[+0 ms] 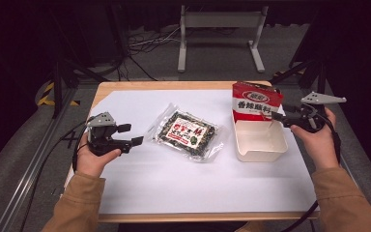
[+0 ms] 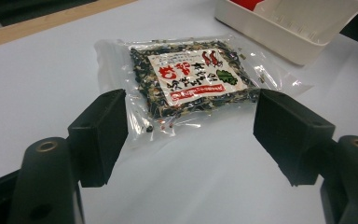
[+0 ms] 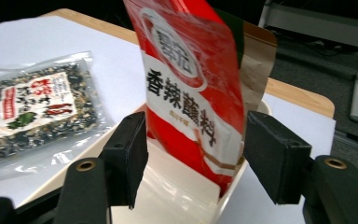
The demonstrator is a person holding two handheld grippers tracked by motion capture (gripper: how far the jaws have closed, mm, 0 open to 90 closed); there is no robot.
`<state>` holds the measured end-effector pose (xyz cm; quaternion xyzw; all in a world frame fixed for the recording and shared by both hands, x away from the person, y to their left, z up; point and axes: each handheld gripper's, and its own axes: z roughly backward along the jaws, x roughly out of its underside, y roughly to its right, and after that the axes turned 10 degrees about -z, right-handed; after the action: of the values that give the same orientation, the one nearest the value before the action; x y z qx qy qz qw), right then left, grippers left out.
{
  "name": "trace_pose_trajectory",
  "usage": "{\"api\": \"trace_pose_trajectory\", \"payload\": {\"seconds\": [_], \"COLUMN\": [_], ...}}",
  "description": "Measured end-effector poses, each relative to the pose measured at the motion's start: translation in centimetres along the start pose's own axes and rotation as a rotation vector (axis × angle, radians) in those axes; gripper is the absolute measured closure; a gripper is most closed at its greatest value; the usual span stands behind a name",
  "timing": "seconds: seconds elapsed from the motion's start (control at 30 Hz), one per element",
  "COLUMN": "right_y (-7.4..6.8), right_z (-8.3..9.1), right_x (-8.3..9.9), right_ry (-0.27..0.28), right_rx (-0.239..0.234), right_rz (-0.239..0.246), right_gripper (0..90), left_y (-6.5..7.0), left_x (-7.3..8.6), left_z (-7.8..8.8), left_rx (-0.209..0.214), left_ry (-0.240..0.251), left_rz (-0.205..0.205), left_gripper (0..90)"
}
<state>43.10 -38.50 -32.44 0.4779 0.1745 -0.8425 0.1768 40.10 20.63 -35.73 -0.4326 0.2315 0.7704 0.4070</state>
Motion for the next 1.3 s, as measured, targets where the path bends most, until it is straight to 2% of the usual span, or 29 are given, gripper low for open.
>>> {"api": "trace_pose_trajectory", "payload": {"seconds": [0.2, 0.37, 0.5, 0.63, 0.73, 0.77, 0.8, 0.87, 0.9, 0.97, 1.13, 1.3], "right_y": [-1.0, -2.3, -3.7, -5.0, -5.7, -6.3, -6.3, -7.1, -7.1, -7.8, -9.6, -10.8], "right_z": [1.2, 2.1, 2.5, 2.6, 2.7, 2.7, 2.7, 2.8, 2.8, 2.7, 2.0, 1.3], "right_x": [0.5, 0.7, 1.0, 1.5, 1.6, 1.8, 1.8, 2.3, 2.3, 2.7, 4.0, 4.7], "right_ry": [0.016, 0.025, 0.035, 0.032, 0.034, 0.043, 0.043, 0.056, 0.056, 0.064, 0.06, 0.046], "right_rx": [-0.001, -0.036, -0.08, -0.124, -0.138, -0.166, -0.166, -0.195, -0.195, -0.229, -0.287, -0.317], "right_rz": [0.011, 0.031, 0.041, 0.065, 0.079, 0.089, 0.089, 0.088, 0.088, 0.084, 0.105, 0.128], "right_gripper": [39.9, 39.9, 43.0, 47.1, 48.0, 48.0, 48.0, 48.1, 48.1, 48.0, 43.4, 40.3], "left_y": [0.0, 0.1, 0.0, 0.0, 0.0, 0.0, 0.0, 0.0, -0.1, -0.1, -0.2, -0.4], "left_x": [0.0, 0.0, 0.0, 0.0, 0.0, 0.1, 0.1, 0.1, 0.1, 0.1, 0.0, -0.1], "left_z": [-0.2, -0.3, -0.4, -0.5, -0.6, -0.7, -0.7, -0.8, -0.9, -1.0, -1.6, -2.3], "left_rx": [0.002, 0.007, 0.002, 0.003, 0.0, -0.002, -0.002, -0.007, -0.011, -0.016, -0.029, -0.039], "left_ry": [0.0, 0.001, -0.004, -0.002, 0.0, -0.003, -0.003, -0.007, -0.012, -0.018, -0.028, -0.019], "left_rz": [-0.012, -0.004, -0.013, -0.016, -0.008, -0.015, -0.015, -0.008, -0.018, -0.013, -0.004, 0.02], "left_gripper": [26.6, 26.6, 26.6, 26.6, 26.7, 26.7, 26.7, 26.7, 26.7, 26.7, 26.3, 25.7]}}
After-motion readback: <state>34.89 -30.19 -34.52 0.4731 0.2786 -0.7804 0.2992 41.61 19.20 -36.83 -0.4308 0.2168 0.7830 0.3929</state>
